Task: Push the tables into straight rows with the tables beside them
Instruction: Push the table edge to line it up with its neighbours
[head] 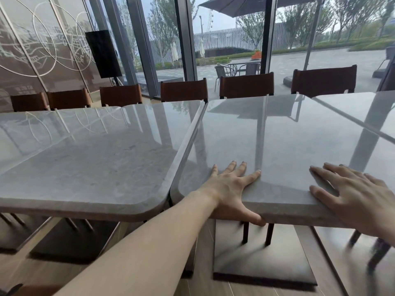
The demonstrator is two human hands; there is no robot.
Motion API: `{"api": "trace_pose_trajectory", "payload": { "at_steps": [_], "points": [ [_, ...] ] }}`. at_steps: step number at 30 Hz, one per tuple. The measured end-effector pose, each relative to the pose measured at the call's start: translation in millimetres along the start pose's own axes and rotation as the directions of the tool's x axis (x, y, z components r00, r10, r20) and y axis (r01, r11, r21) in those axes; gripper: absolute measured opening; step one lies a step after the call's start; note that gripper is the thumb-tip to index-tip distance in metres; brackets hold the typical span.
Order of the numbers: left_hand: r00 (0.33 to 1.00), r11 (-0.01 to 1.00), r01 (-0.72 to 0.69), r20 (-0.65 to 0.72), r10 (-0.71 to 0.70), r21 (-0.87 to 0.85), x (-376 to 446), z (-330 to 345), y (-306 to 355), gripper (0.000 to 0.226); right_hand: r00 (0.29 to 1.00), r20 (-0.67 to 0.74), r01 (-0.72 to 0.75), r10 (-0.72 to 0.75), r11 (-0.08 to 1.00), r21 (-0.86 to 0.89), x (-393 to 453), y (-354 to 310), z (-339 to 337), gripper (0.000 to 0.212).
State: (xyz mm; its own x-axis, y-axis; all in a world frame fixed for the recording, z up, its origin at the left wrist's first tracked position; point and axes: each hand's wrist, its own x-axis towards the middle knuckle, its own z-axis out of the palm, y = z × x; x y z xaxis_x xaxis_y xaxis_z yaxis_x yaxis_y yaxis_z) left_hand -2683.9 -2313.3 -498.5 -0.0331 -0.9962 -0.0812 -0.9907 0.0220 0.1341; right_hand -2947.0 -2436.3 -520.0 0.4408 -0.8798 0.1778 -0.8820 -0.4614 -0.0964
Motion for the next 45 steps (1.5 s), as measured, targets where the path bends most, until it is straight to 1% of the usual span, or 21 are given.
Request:
{"api": "trace_pose_trajectory", "payload": {
  "at_steps": [8, 14, 19, 29, 35, 37, 39, 41, 43, 45],
  "points": [
    [1.0, 1.0, 0.006, -0.011, -0.006, 0.031, 5.4, -2.5, 0.3, 0.117, 0.999, 0.032, -0.001, 0.0, 1.0, 0.018, -0.8, -7.9, -10.8, 0.074],
    [1.0, 1.0, -0.001, -0.021, 0.001, 0.012, 8.7, -0.2, -3.1, 0.117, 0.999, 0.036, 0.001, -0.002, 0.999, 0.039, 2.0, -8.1, -11.4, 0.072],
    [1.0, 1.0, -0.004, -0.026, 0.004, 0.017, 15.4, 0.0, -8.8, 0.117, 1.0, 0.029, 0.002, -0.003, 0.999, 0.034, 6.3, -11.6, -12.4, 0.07],
    [1.0, 1.0, 0.006, -0.021, -0.006, 0.018, 19.2, -0.1, -10.0, 0.117, 0.998, 0.065, -0.005, 0.003, 1.0, 0.02, 11.1, -11.4, -11.2, 0.073],
    [1.0, 1.0, 0.016, -0.007, -0.016, 0.02, 18.9, 0.7, -10.1, 0.118, 0.996, 0.085, -0.004, 0.002, 1.0, 0.024, 7.0, -13.6, -14.3, 0.069],
    [1.0, 1.0, 0.019, -0.003, -0.018, 0.01, 19.4, 2.1, -10.7, 0.119, 0.995, 0.102, -0.003, 0.001, 1.0, 0.018, 6.1, -14.9, -16.0, 0.071],
    [1.0, 0.999, 0.03, -0.003, -0.03, 0.029, 18.6, 6.1, -12.2, 0.119, 0.994, 0.109, -0.01, 0.007, 1.0, 0.026, 4.6, -14.1, -14.4, 0.079],
    [0.998, 0.996, 0.053, 0.03, -0.055, 0.068, 15.3, 3.6, -9.7, 0.12, 0.991, 0.133, -0.019, 0.015, 1.0, 0.023, 4.7, -14.0, -15.4, 0.084],
    [0.99, 0.989, 0.094, 0.09, -0.105, 0.11, 14.7, -9.6, -1.9, 0.122, 0.983, 0.183, -0.036, 0.031, 0.999, 0.022, 2.5, -17.5, -17.1, 0.076],
    [0.975, 0.976, 0.138, 0.152, -0.164, 0.166, 17.5, -29.2, 16.8, 0.123, 0.971, 0.224, -0.086, 0.077, 0.996, 0.034, -2.0, -26.5, -20.2, 0.068]
  ]
}}
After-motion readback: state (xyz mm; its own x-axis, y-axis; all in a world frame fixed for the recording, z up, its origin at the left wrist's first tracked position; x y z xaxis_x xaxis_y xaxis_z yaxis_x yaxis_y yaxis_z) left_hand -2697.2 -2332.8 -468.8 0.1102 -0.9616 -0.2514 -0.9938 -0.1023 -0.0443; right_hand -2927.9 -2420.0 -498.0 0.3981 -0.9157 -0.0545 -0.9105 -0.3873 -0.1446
